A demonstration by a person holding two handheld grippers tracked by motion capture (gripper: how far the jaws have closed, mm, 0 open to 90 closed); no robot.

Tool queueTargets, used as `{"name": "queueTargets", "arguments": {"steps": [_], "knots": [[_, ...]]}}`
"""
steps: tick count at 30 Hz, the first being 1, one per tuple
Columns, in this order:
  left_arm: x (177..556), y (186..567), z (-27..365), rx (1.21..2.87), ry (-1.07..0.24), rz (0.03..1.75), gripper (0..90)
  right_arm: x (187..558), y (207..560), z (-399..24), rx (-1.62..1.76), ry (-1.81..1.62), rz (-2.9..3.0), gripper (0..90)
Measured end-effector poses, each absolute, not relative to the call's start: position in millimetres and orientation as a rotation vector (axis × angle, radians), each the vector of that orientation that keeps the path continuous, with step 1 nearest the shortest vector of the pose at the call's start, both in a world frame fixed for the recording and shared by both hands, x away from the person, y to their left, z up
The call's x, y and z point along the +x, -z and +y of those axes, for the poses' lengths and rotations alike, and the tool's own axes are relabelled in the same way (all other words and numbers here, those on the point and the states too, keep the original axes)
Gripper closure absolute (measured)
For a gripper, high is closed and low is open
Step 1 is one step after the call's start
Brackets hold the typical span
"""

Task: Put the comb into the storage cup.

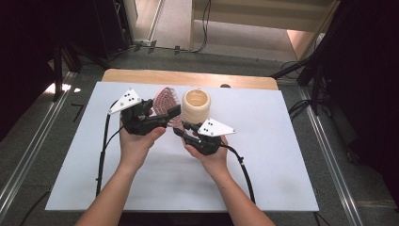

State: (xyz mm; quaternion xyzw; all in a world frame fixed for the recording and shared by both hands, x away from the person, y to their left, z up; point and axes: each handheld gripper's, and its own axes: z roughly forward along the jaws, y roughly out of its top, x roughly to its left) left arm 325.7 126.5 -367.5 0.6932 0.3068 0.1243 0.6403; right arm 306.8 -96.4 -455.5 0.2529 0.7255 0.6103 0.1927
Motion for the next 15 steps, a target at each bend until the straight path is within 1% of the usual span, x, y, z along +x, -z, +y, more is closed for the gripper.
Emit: {"name": "queueTargets", "arguments": {"steps": [8, 13, 15], "knots": [[326.7, 367.7, 126.2, 1.574, -0.279, 0.716, 39.6, 304.5, 455.7, -93.8, 0.692, -1.711, 2.026, 67.8], [326.1, 365.4, 130.2, 1.544, -0.287, 0.738, 45.2, 303.4, 455.7, -92.8, 0.688, -1.703, 2.022, 67.8], [326.7, 365.5, 131.4, 1.543, -0.285, 0.743, 49.1, 302.9, 455.8, -92.3, 0.685, -1.697, 2.021, 67.7]]}}
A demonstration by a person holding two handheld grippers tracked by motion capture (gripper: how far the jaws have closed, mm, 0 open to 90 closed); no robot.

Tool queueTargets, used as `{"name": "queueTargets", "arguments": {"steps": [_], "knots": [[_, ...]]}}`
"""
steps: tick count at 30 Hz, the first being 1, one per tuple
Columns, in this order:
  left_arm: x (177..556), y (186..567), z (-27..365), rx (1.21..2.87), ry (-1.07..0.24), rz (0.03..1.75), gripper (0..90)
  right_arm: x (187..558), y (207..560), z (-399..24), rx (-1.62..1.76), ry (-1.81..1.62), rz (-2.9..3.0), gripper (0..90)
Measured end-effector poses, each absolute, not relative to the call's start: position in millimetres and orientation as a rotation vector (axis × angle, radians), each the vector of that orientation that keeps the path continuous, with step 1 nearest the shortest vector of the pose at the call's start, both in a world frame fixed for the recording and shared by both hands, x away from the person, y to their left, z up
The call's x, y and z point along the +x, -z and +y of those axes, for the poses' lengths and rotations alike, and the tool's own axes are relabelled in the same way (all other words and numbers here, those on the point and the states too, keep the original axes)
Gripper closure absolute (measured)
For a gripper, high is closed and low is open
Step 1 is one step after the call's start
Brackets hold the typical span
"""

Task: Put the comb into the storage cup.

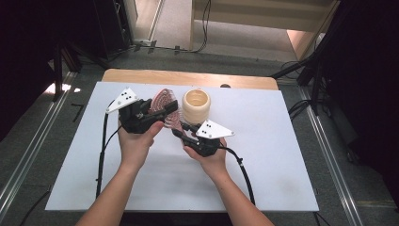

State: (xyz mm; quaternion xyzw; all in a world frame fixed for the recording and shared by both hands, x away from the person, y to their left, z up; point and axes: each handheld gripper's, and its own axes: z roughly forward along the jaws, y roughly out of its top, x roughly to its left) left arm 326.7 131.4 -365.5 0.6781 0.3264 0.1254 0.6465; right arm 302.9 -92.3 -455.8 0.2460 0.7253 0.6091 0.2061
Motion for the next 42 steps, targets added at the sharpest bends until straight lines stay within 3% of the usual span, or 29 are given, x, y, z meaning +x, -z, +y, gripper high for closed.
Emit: {"name": "queueTargets", "arguments": {"steps": [27, 30, 38, 42], "knots": [[325, 362, 128, 1.573, -0.324, 0.769, 63.9, 301, 458, -85, 0.690, -1.644, 1.984, 66.8], [326, 362, 128, 1.580, -0.326, 0.759, 64.1, 304, 459, -85, 0.687, -1.677, 1.995, 55.5], [329, 357, 129, 1.586, -0.342, 0.749, 64.3, 302, 458, -91, 0.640, -1.691, 2.040, 36.0], [331, 357, 129, 1.588, -0.349, 0.742, 64.3, 304, 457, -98, 0.719, -1.683, 2.062, 10.3]]}}
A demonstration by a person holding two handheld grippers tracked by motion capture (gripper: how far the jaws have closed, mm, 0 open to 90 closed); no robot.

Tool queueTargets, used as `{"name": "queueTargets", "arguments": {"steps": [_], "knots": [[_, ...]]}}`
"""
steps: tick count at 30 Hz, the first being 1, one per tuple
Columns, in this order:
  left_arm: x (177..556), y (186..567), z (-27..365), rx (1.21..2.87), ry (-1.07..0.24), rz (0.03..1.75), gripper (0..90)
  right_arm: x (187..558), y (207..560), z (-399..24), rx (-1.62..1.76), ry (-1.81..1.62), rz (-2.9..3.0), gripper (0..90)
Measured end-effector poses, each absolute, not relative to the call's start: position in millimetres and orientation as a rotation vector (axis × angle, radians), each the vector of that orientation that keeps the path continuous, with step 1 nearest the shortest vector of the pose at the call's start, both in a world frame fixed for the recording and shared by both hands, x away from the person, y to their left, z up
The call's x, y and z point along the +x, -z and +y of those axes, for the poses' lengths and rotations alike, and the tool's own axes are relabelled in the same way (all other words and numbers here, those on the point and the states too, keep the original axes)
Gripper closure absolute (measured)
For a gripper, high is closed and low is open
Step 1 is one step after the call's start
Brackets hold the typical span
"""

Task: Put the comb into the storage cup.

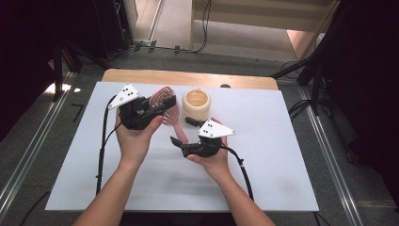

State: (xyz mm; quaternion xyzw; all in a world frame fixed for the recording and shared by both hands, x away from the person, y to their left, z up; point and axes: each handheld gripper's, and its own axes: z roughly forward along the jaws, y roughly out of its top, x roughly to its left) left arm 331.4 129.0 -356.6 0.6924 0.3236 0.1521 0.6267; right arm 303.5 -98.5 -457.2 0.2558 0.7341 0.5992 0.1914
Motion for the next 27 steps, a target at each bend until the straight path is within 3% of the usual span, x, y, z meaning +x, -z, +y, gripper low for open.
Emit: {"name": "queueTargets", "arguments": {"steps": [3, 27], "knots": [[333, 357, 129, 1.585, -0.354, 0.744, 64.3, 302, 457, -108, 0.727, -1.712, 2.057, 0.0], [354, 355, 130, 1.594, -0.336, 0.723, 64.4, 287, 474, -199, 0.889, -1.647, 1.954, 0.0]]}}
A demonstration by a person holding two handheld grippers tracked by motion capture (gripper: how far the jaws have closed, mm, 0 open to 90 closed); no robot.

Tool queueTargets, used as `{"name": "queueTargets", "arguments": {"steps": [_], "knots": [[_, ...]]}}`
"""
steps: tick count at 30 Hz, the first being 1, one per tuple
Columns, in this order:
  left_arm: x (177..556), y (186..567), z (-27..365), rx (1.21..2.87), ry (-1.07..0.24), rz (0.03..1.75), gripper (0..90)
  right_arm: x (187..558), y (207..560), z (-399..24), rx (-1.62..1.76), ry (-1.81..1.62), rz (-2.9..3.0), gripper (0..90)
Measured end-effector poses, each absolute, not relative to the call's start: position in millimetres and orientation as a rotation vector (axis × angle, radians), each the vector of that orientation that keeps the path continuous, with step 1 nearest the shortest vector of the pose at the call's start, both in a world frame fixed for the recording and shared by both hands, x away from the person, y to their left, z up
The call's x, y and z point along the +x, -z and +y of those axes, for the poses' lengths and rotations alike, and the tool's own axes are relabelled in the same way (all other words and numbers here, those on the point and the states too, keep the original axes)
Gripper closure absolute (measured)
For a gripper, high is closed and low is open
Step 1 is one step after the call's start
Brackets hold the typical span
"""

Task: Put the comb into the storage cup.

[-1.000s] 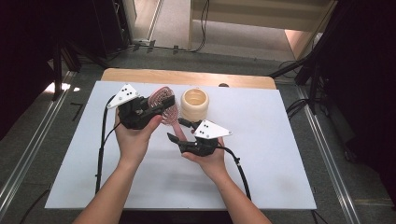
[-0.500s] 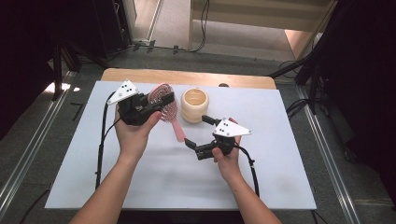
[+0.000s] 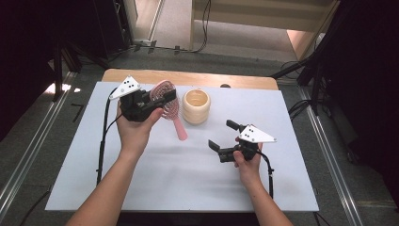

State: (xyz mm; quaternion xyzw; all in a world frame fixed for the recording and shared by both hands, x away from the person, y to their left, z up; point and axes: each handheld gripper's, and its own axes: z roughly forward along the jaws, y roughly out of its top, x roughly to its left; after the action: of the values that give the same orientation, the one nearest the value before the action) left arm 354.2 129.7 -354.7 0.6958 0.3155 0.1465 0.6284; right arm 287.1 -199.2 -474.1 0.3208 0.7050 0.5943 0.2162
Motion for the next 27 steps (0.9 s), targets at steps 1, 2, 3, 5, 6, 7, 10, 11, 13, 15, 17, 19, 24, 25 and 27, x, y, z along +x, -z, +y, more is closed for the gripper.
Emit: {"name": "queueTargets", "arguments": {"steps": [1, 2, 3, 5, 6, 7, 10, 11, 13, 15, 17, 19, 24, 25, 27], "knots": [[355, 354, 130, 1.598, -0.339, 0.722, 64.4, 286, 475, -203, 0.890, -1.645, 1.953, 0.0], [355, 353, 130, 1.594, -0.341, 0.723, 64.4, 285, 476, -206, 0.890, -1.643, 1.953, 0.0], [356, 352, 130, 1.594, -0.343, 0.723, 64.4, 283, 477, -209, 0.898, -1.643, 1.945, 0.0], [357, 351, 130, 1.593, -0.342, 0.718, 64.4, 281, 479, -216, 0.899, -1.636, 1.937, 0.0], [358, 350, 130, 1.595, -0.346, 0.716, 64.4, 279, 480, -220, 0.909, -1.632, 1.930, 0.0], [358, 349, 130, 1.596, -0.345, 0.716, 64.4, 278, 482, -224, 0.919, -1.632, 1.926, 0.0], [360, 348, 129, 1.592, -0.344, 0.713, 64.4, 274, 485, -234, 0.935, -1.615, 1.907, 0.0], [361, 347, 129, 1.589, -0.344, 0.710, 64.4, 273, 486, -237, 0.940, -1.611, 1.913, 0.0], [363, 346, 129, 1.593, -0.345, 0.704, 64.4, 271, 488, -244, 0.943, -1.604, 1.918, 0.0], [365, 346, 128, 1.589, -0.341, 0.706, 64.4, 270, 490, -248, 0.946, -1.599, 1.916, 0.0], [366, 347, 129, 1.584, -0.337, 0.711, 64.5, 268, 490, -253, 0.949, -1.601, 1.913, 0.0], [368, 346, 129, 1.581, -0.333, 0.712, 64.4, 266, 491, -257, 0.953, -1.587, 1.911, 0.0], [370, 343, 128, 1.588, -0.344, 0.707, 64.5, 263, 495, -265, 0.976, -1.564, 1.895, 0.0], [371, 342, 128, 1.585, -0.345, 0.709, 64.5, 262, 496, -266, 0.987, -1.568, 1.892, 0.0], [373, 340, 127, 1.587, -0.347, 0.705, 64.5, 260, 497, -269, 0.993, -1.570, 1.885, 0.0]]}}
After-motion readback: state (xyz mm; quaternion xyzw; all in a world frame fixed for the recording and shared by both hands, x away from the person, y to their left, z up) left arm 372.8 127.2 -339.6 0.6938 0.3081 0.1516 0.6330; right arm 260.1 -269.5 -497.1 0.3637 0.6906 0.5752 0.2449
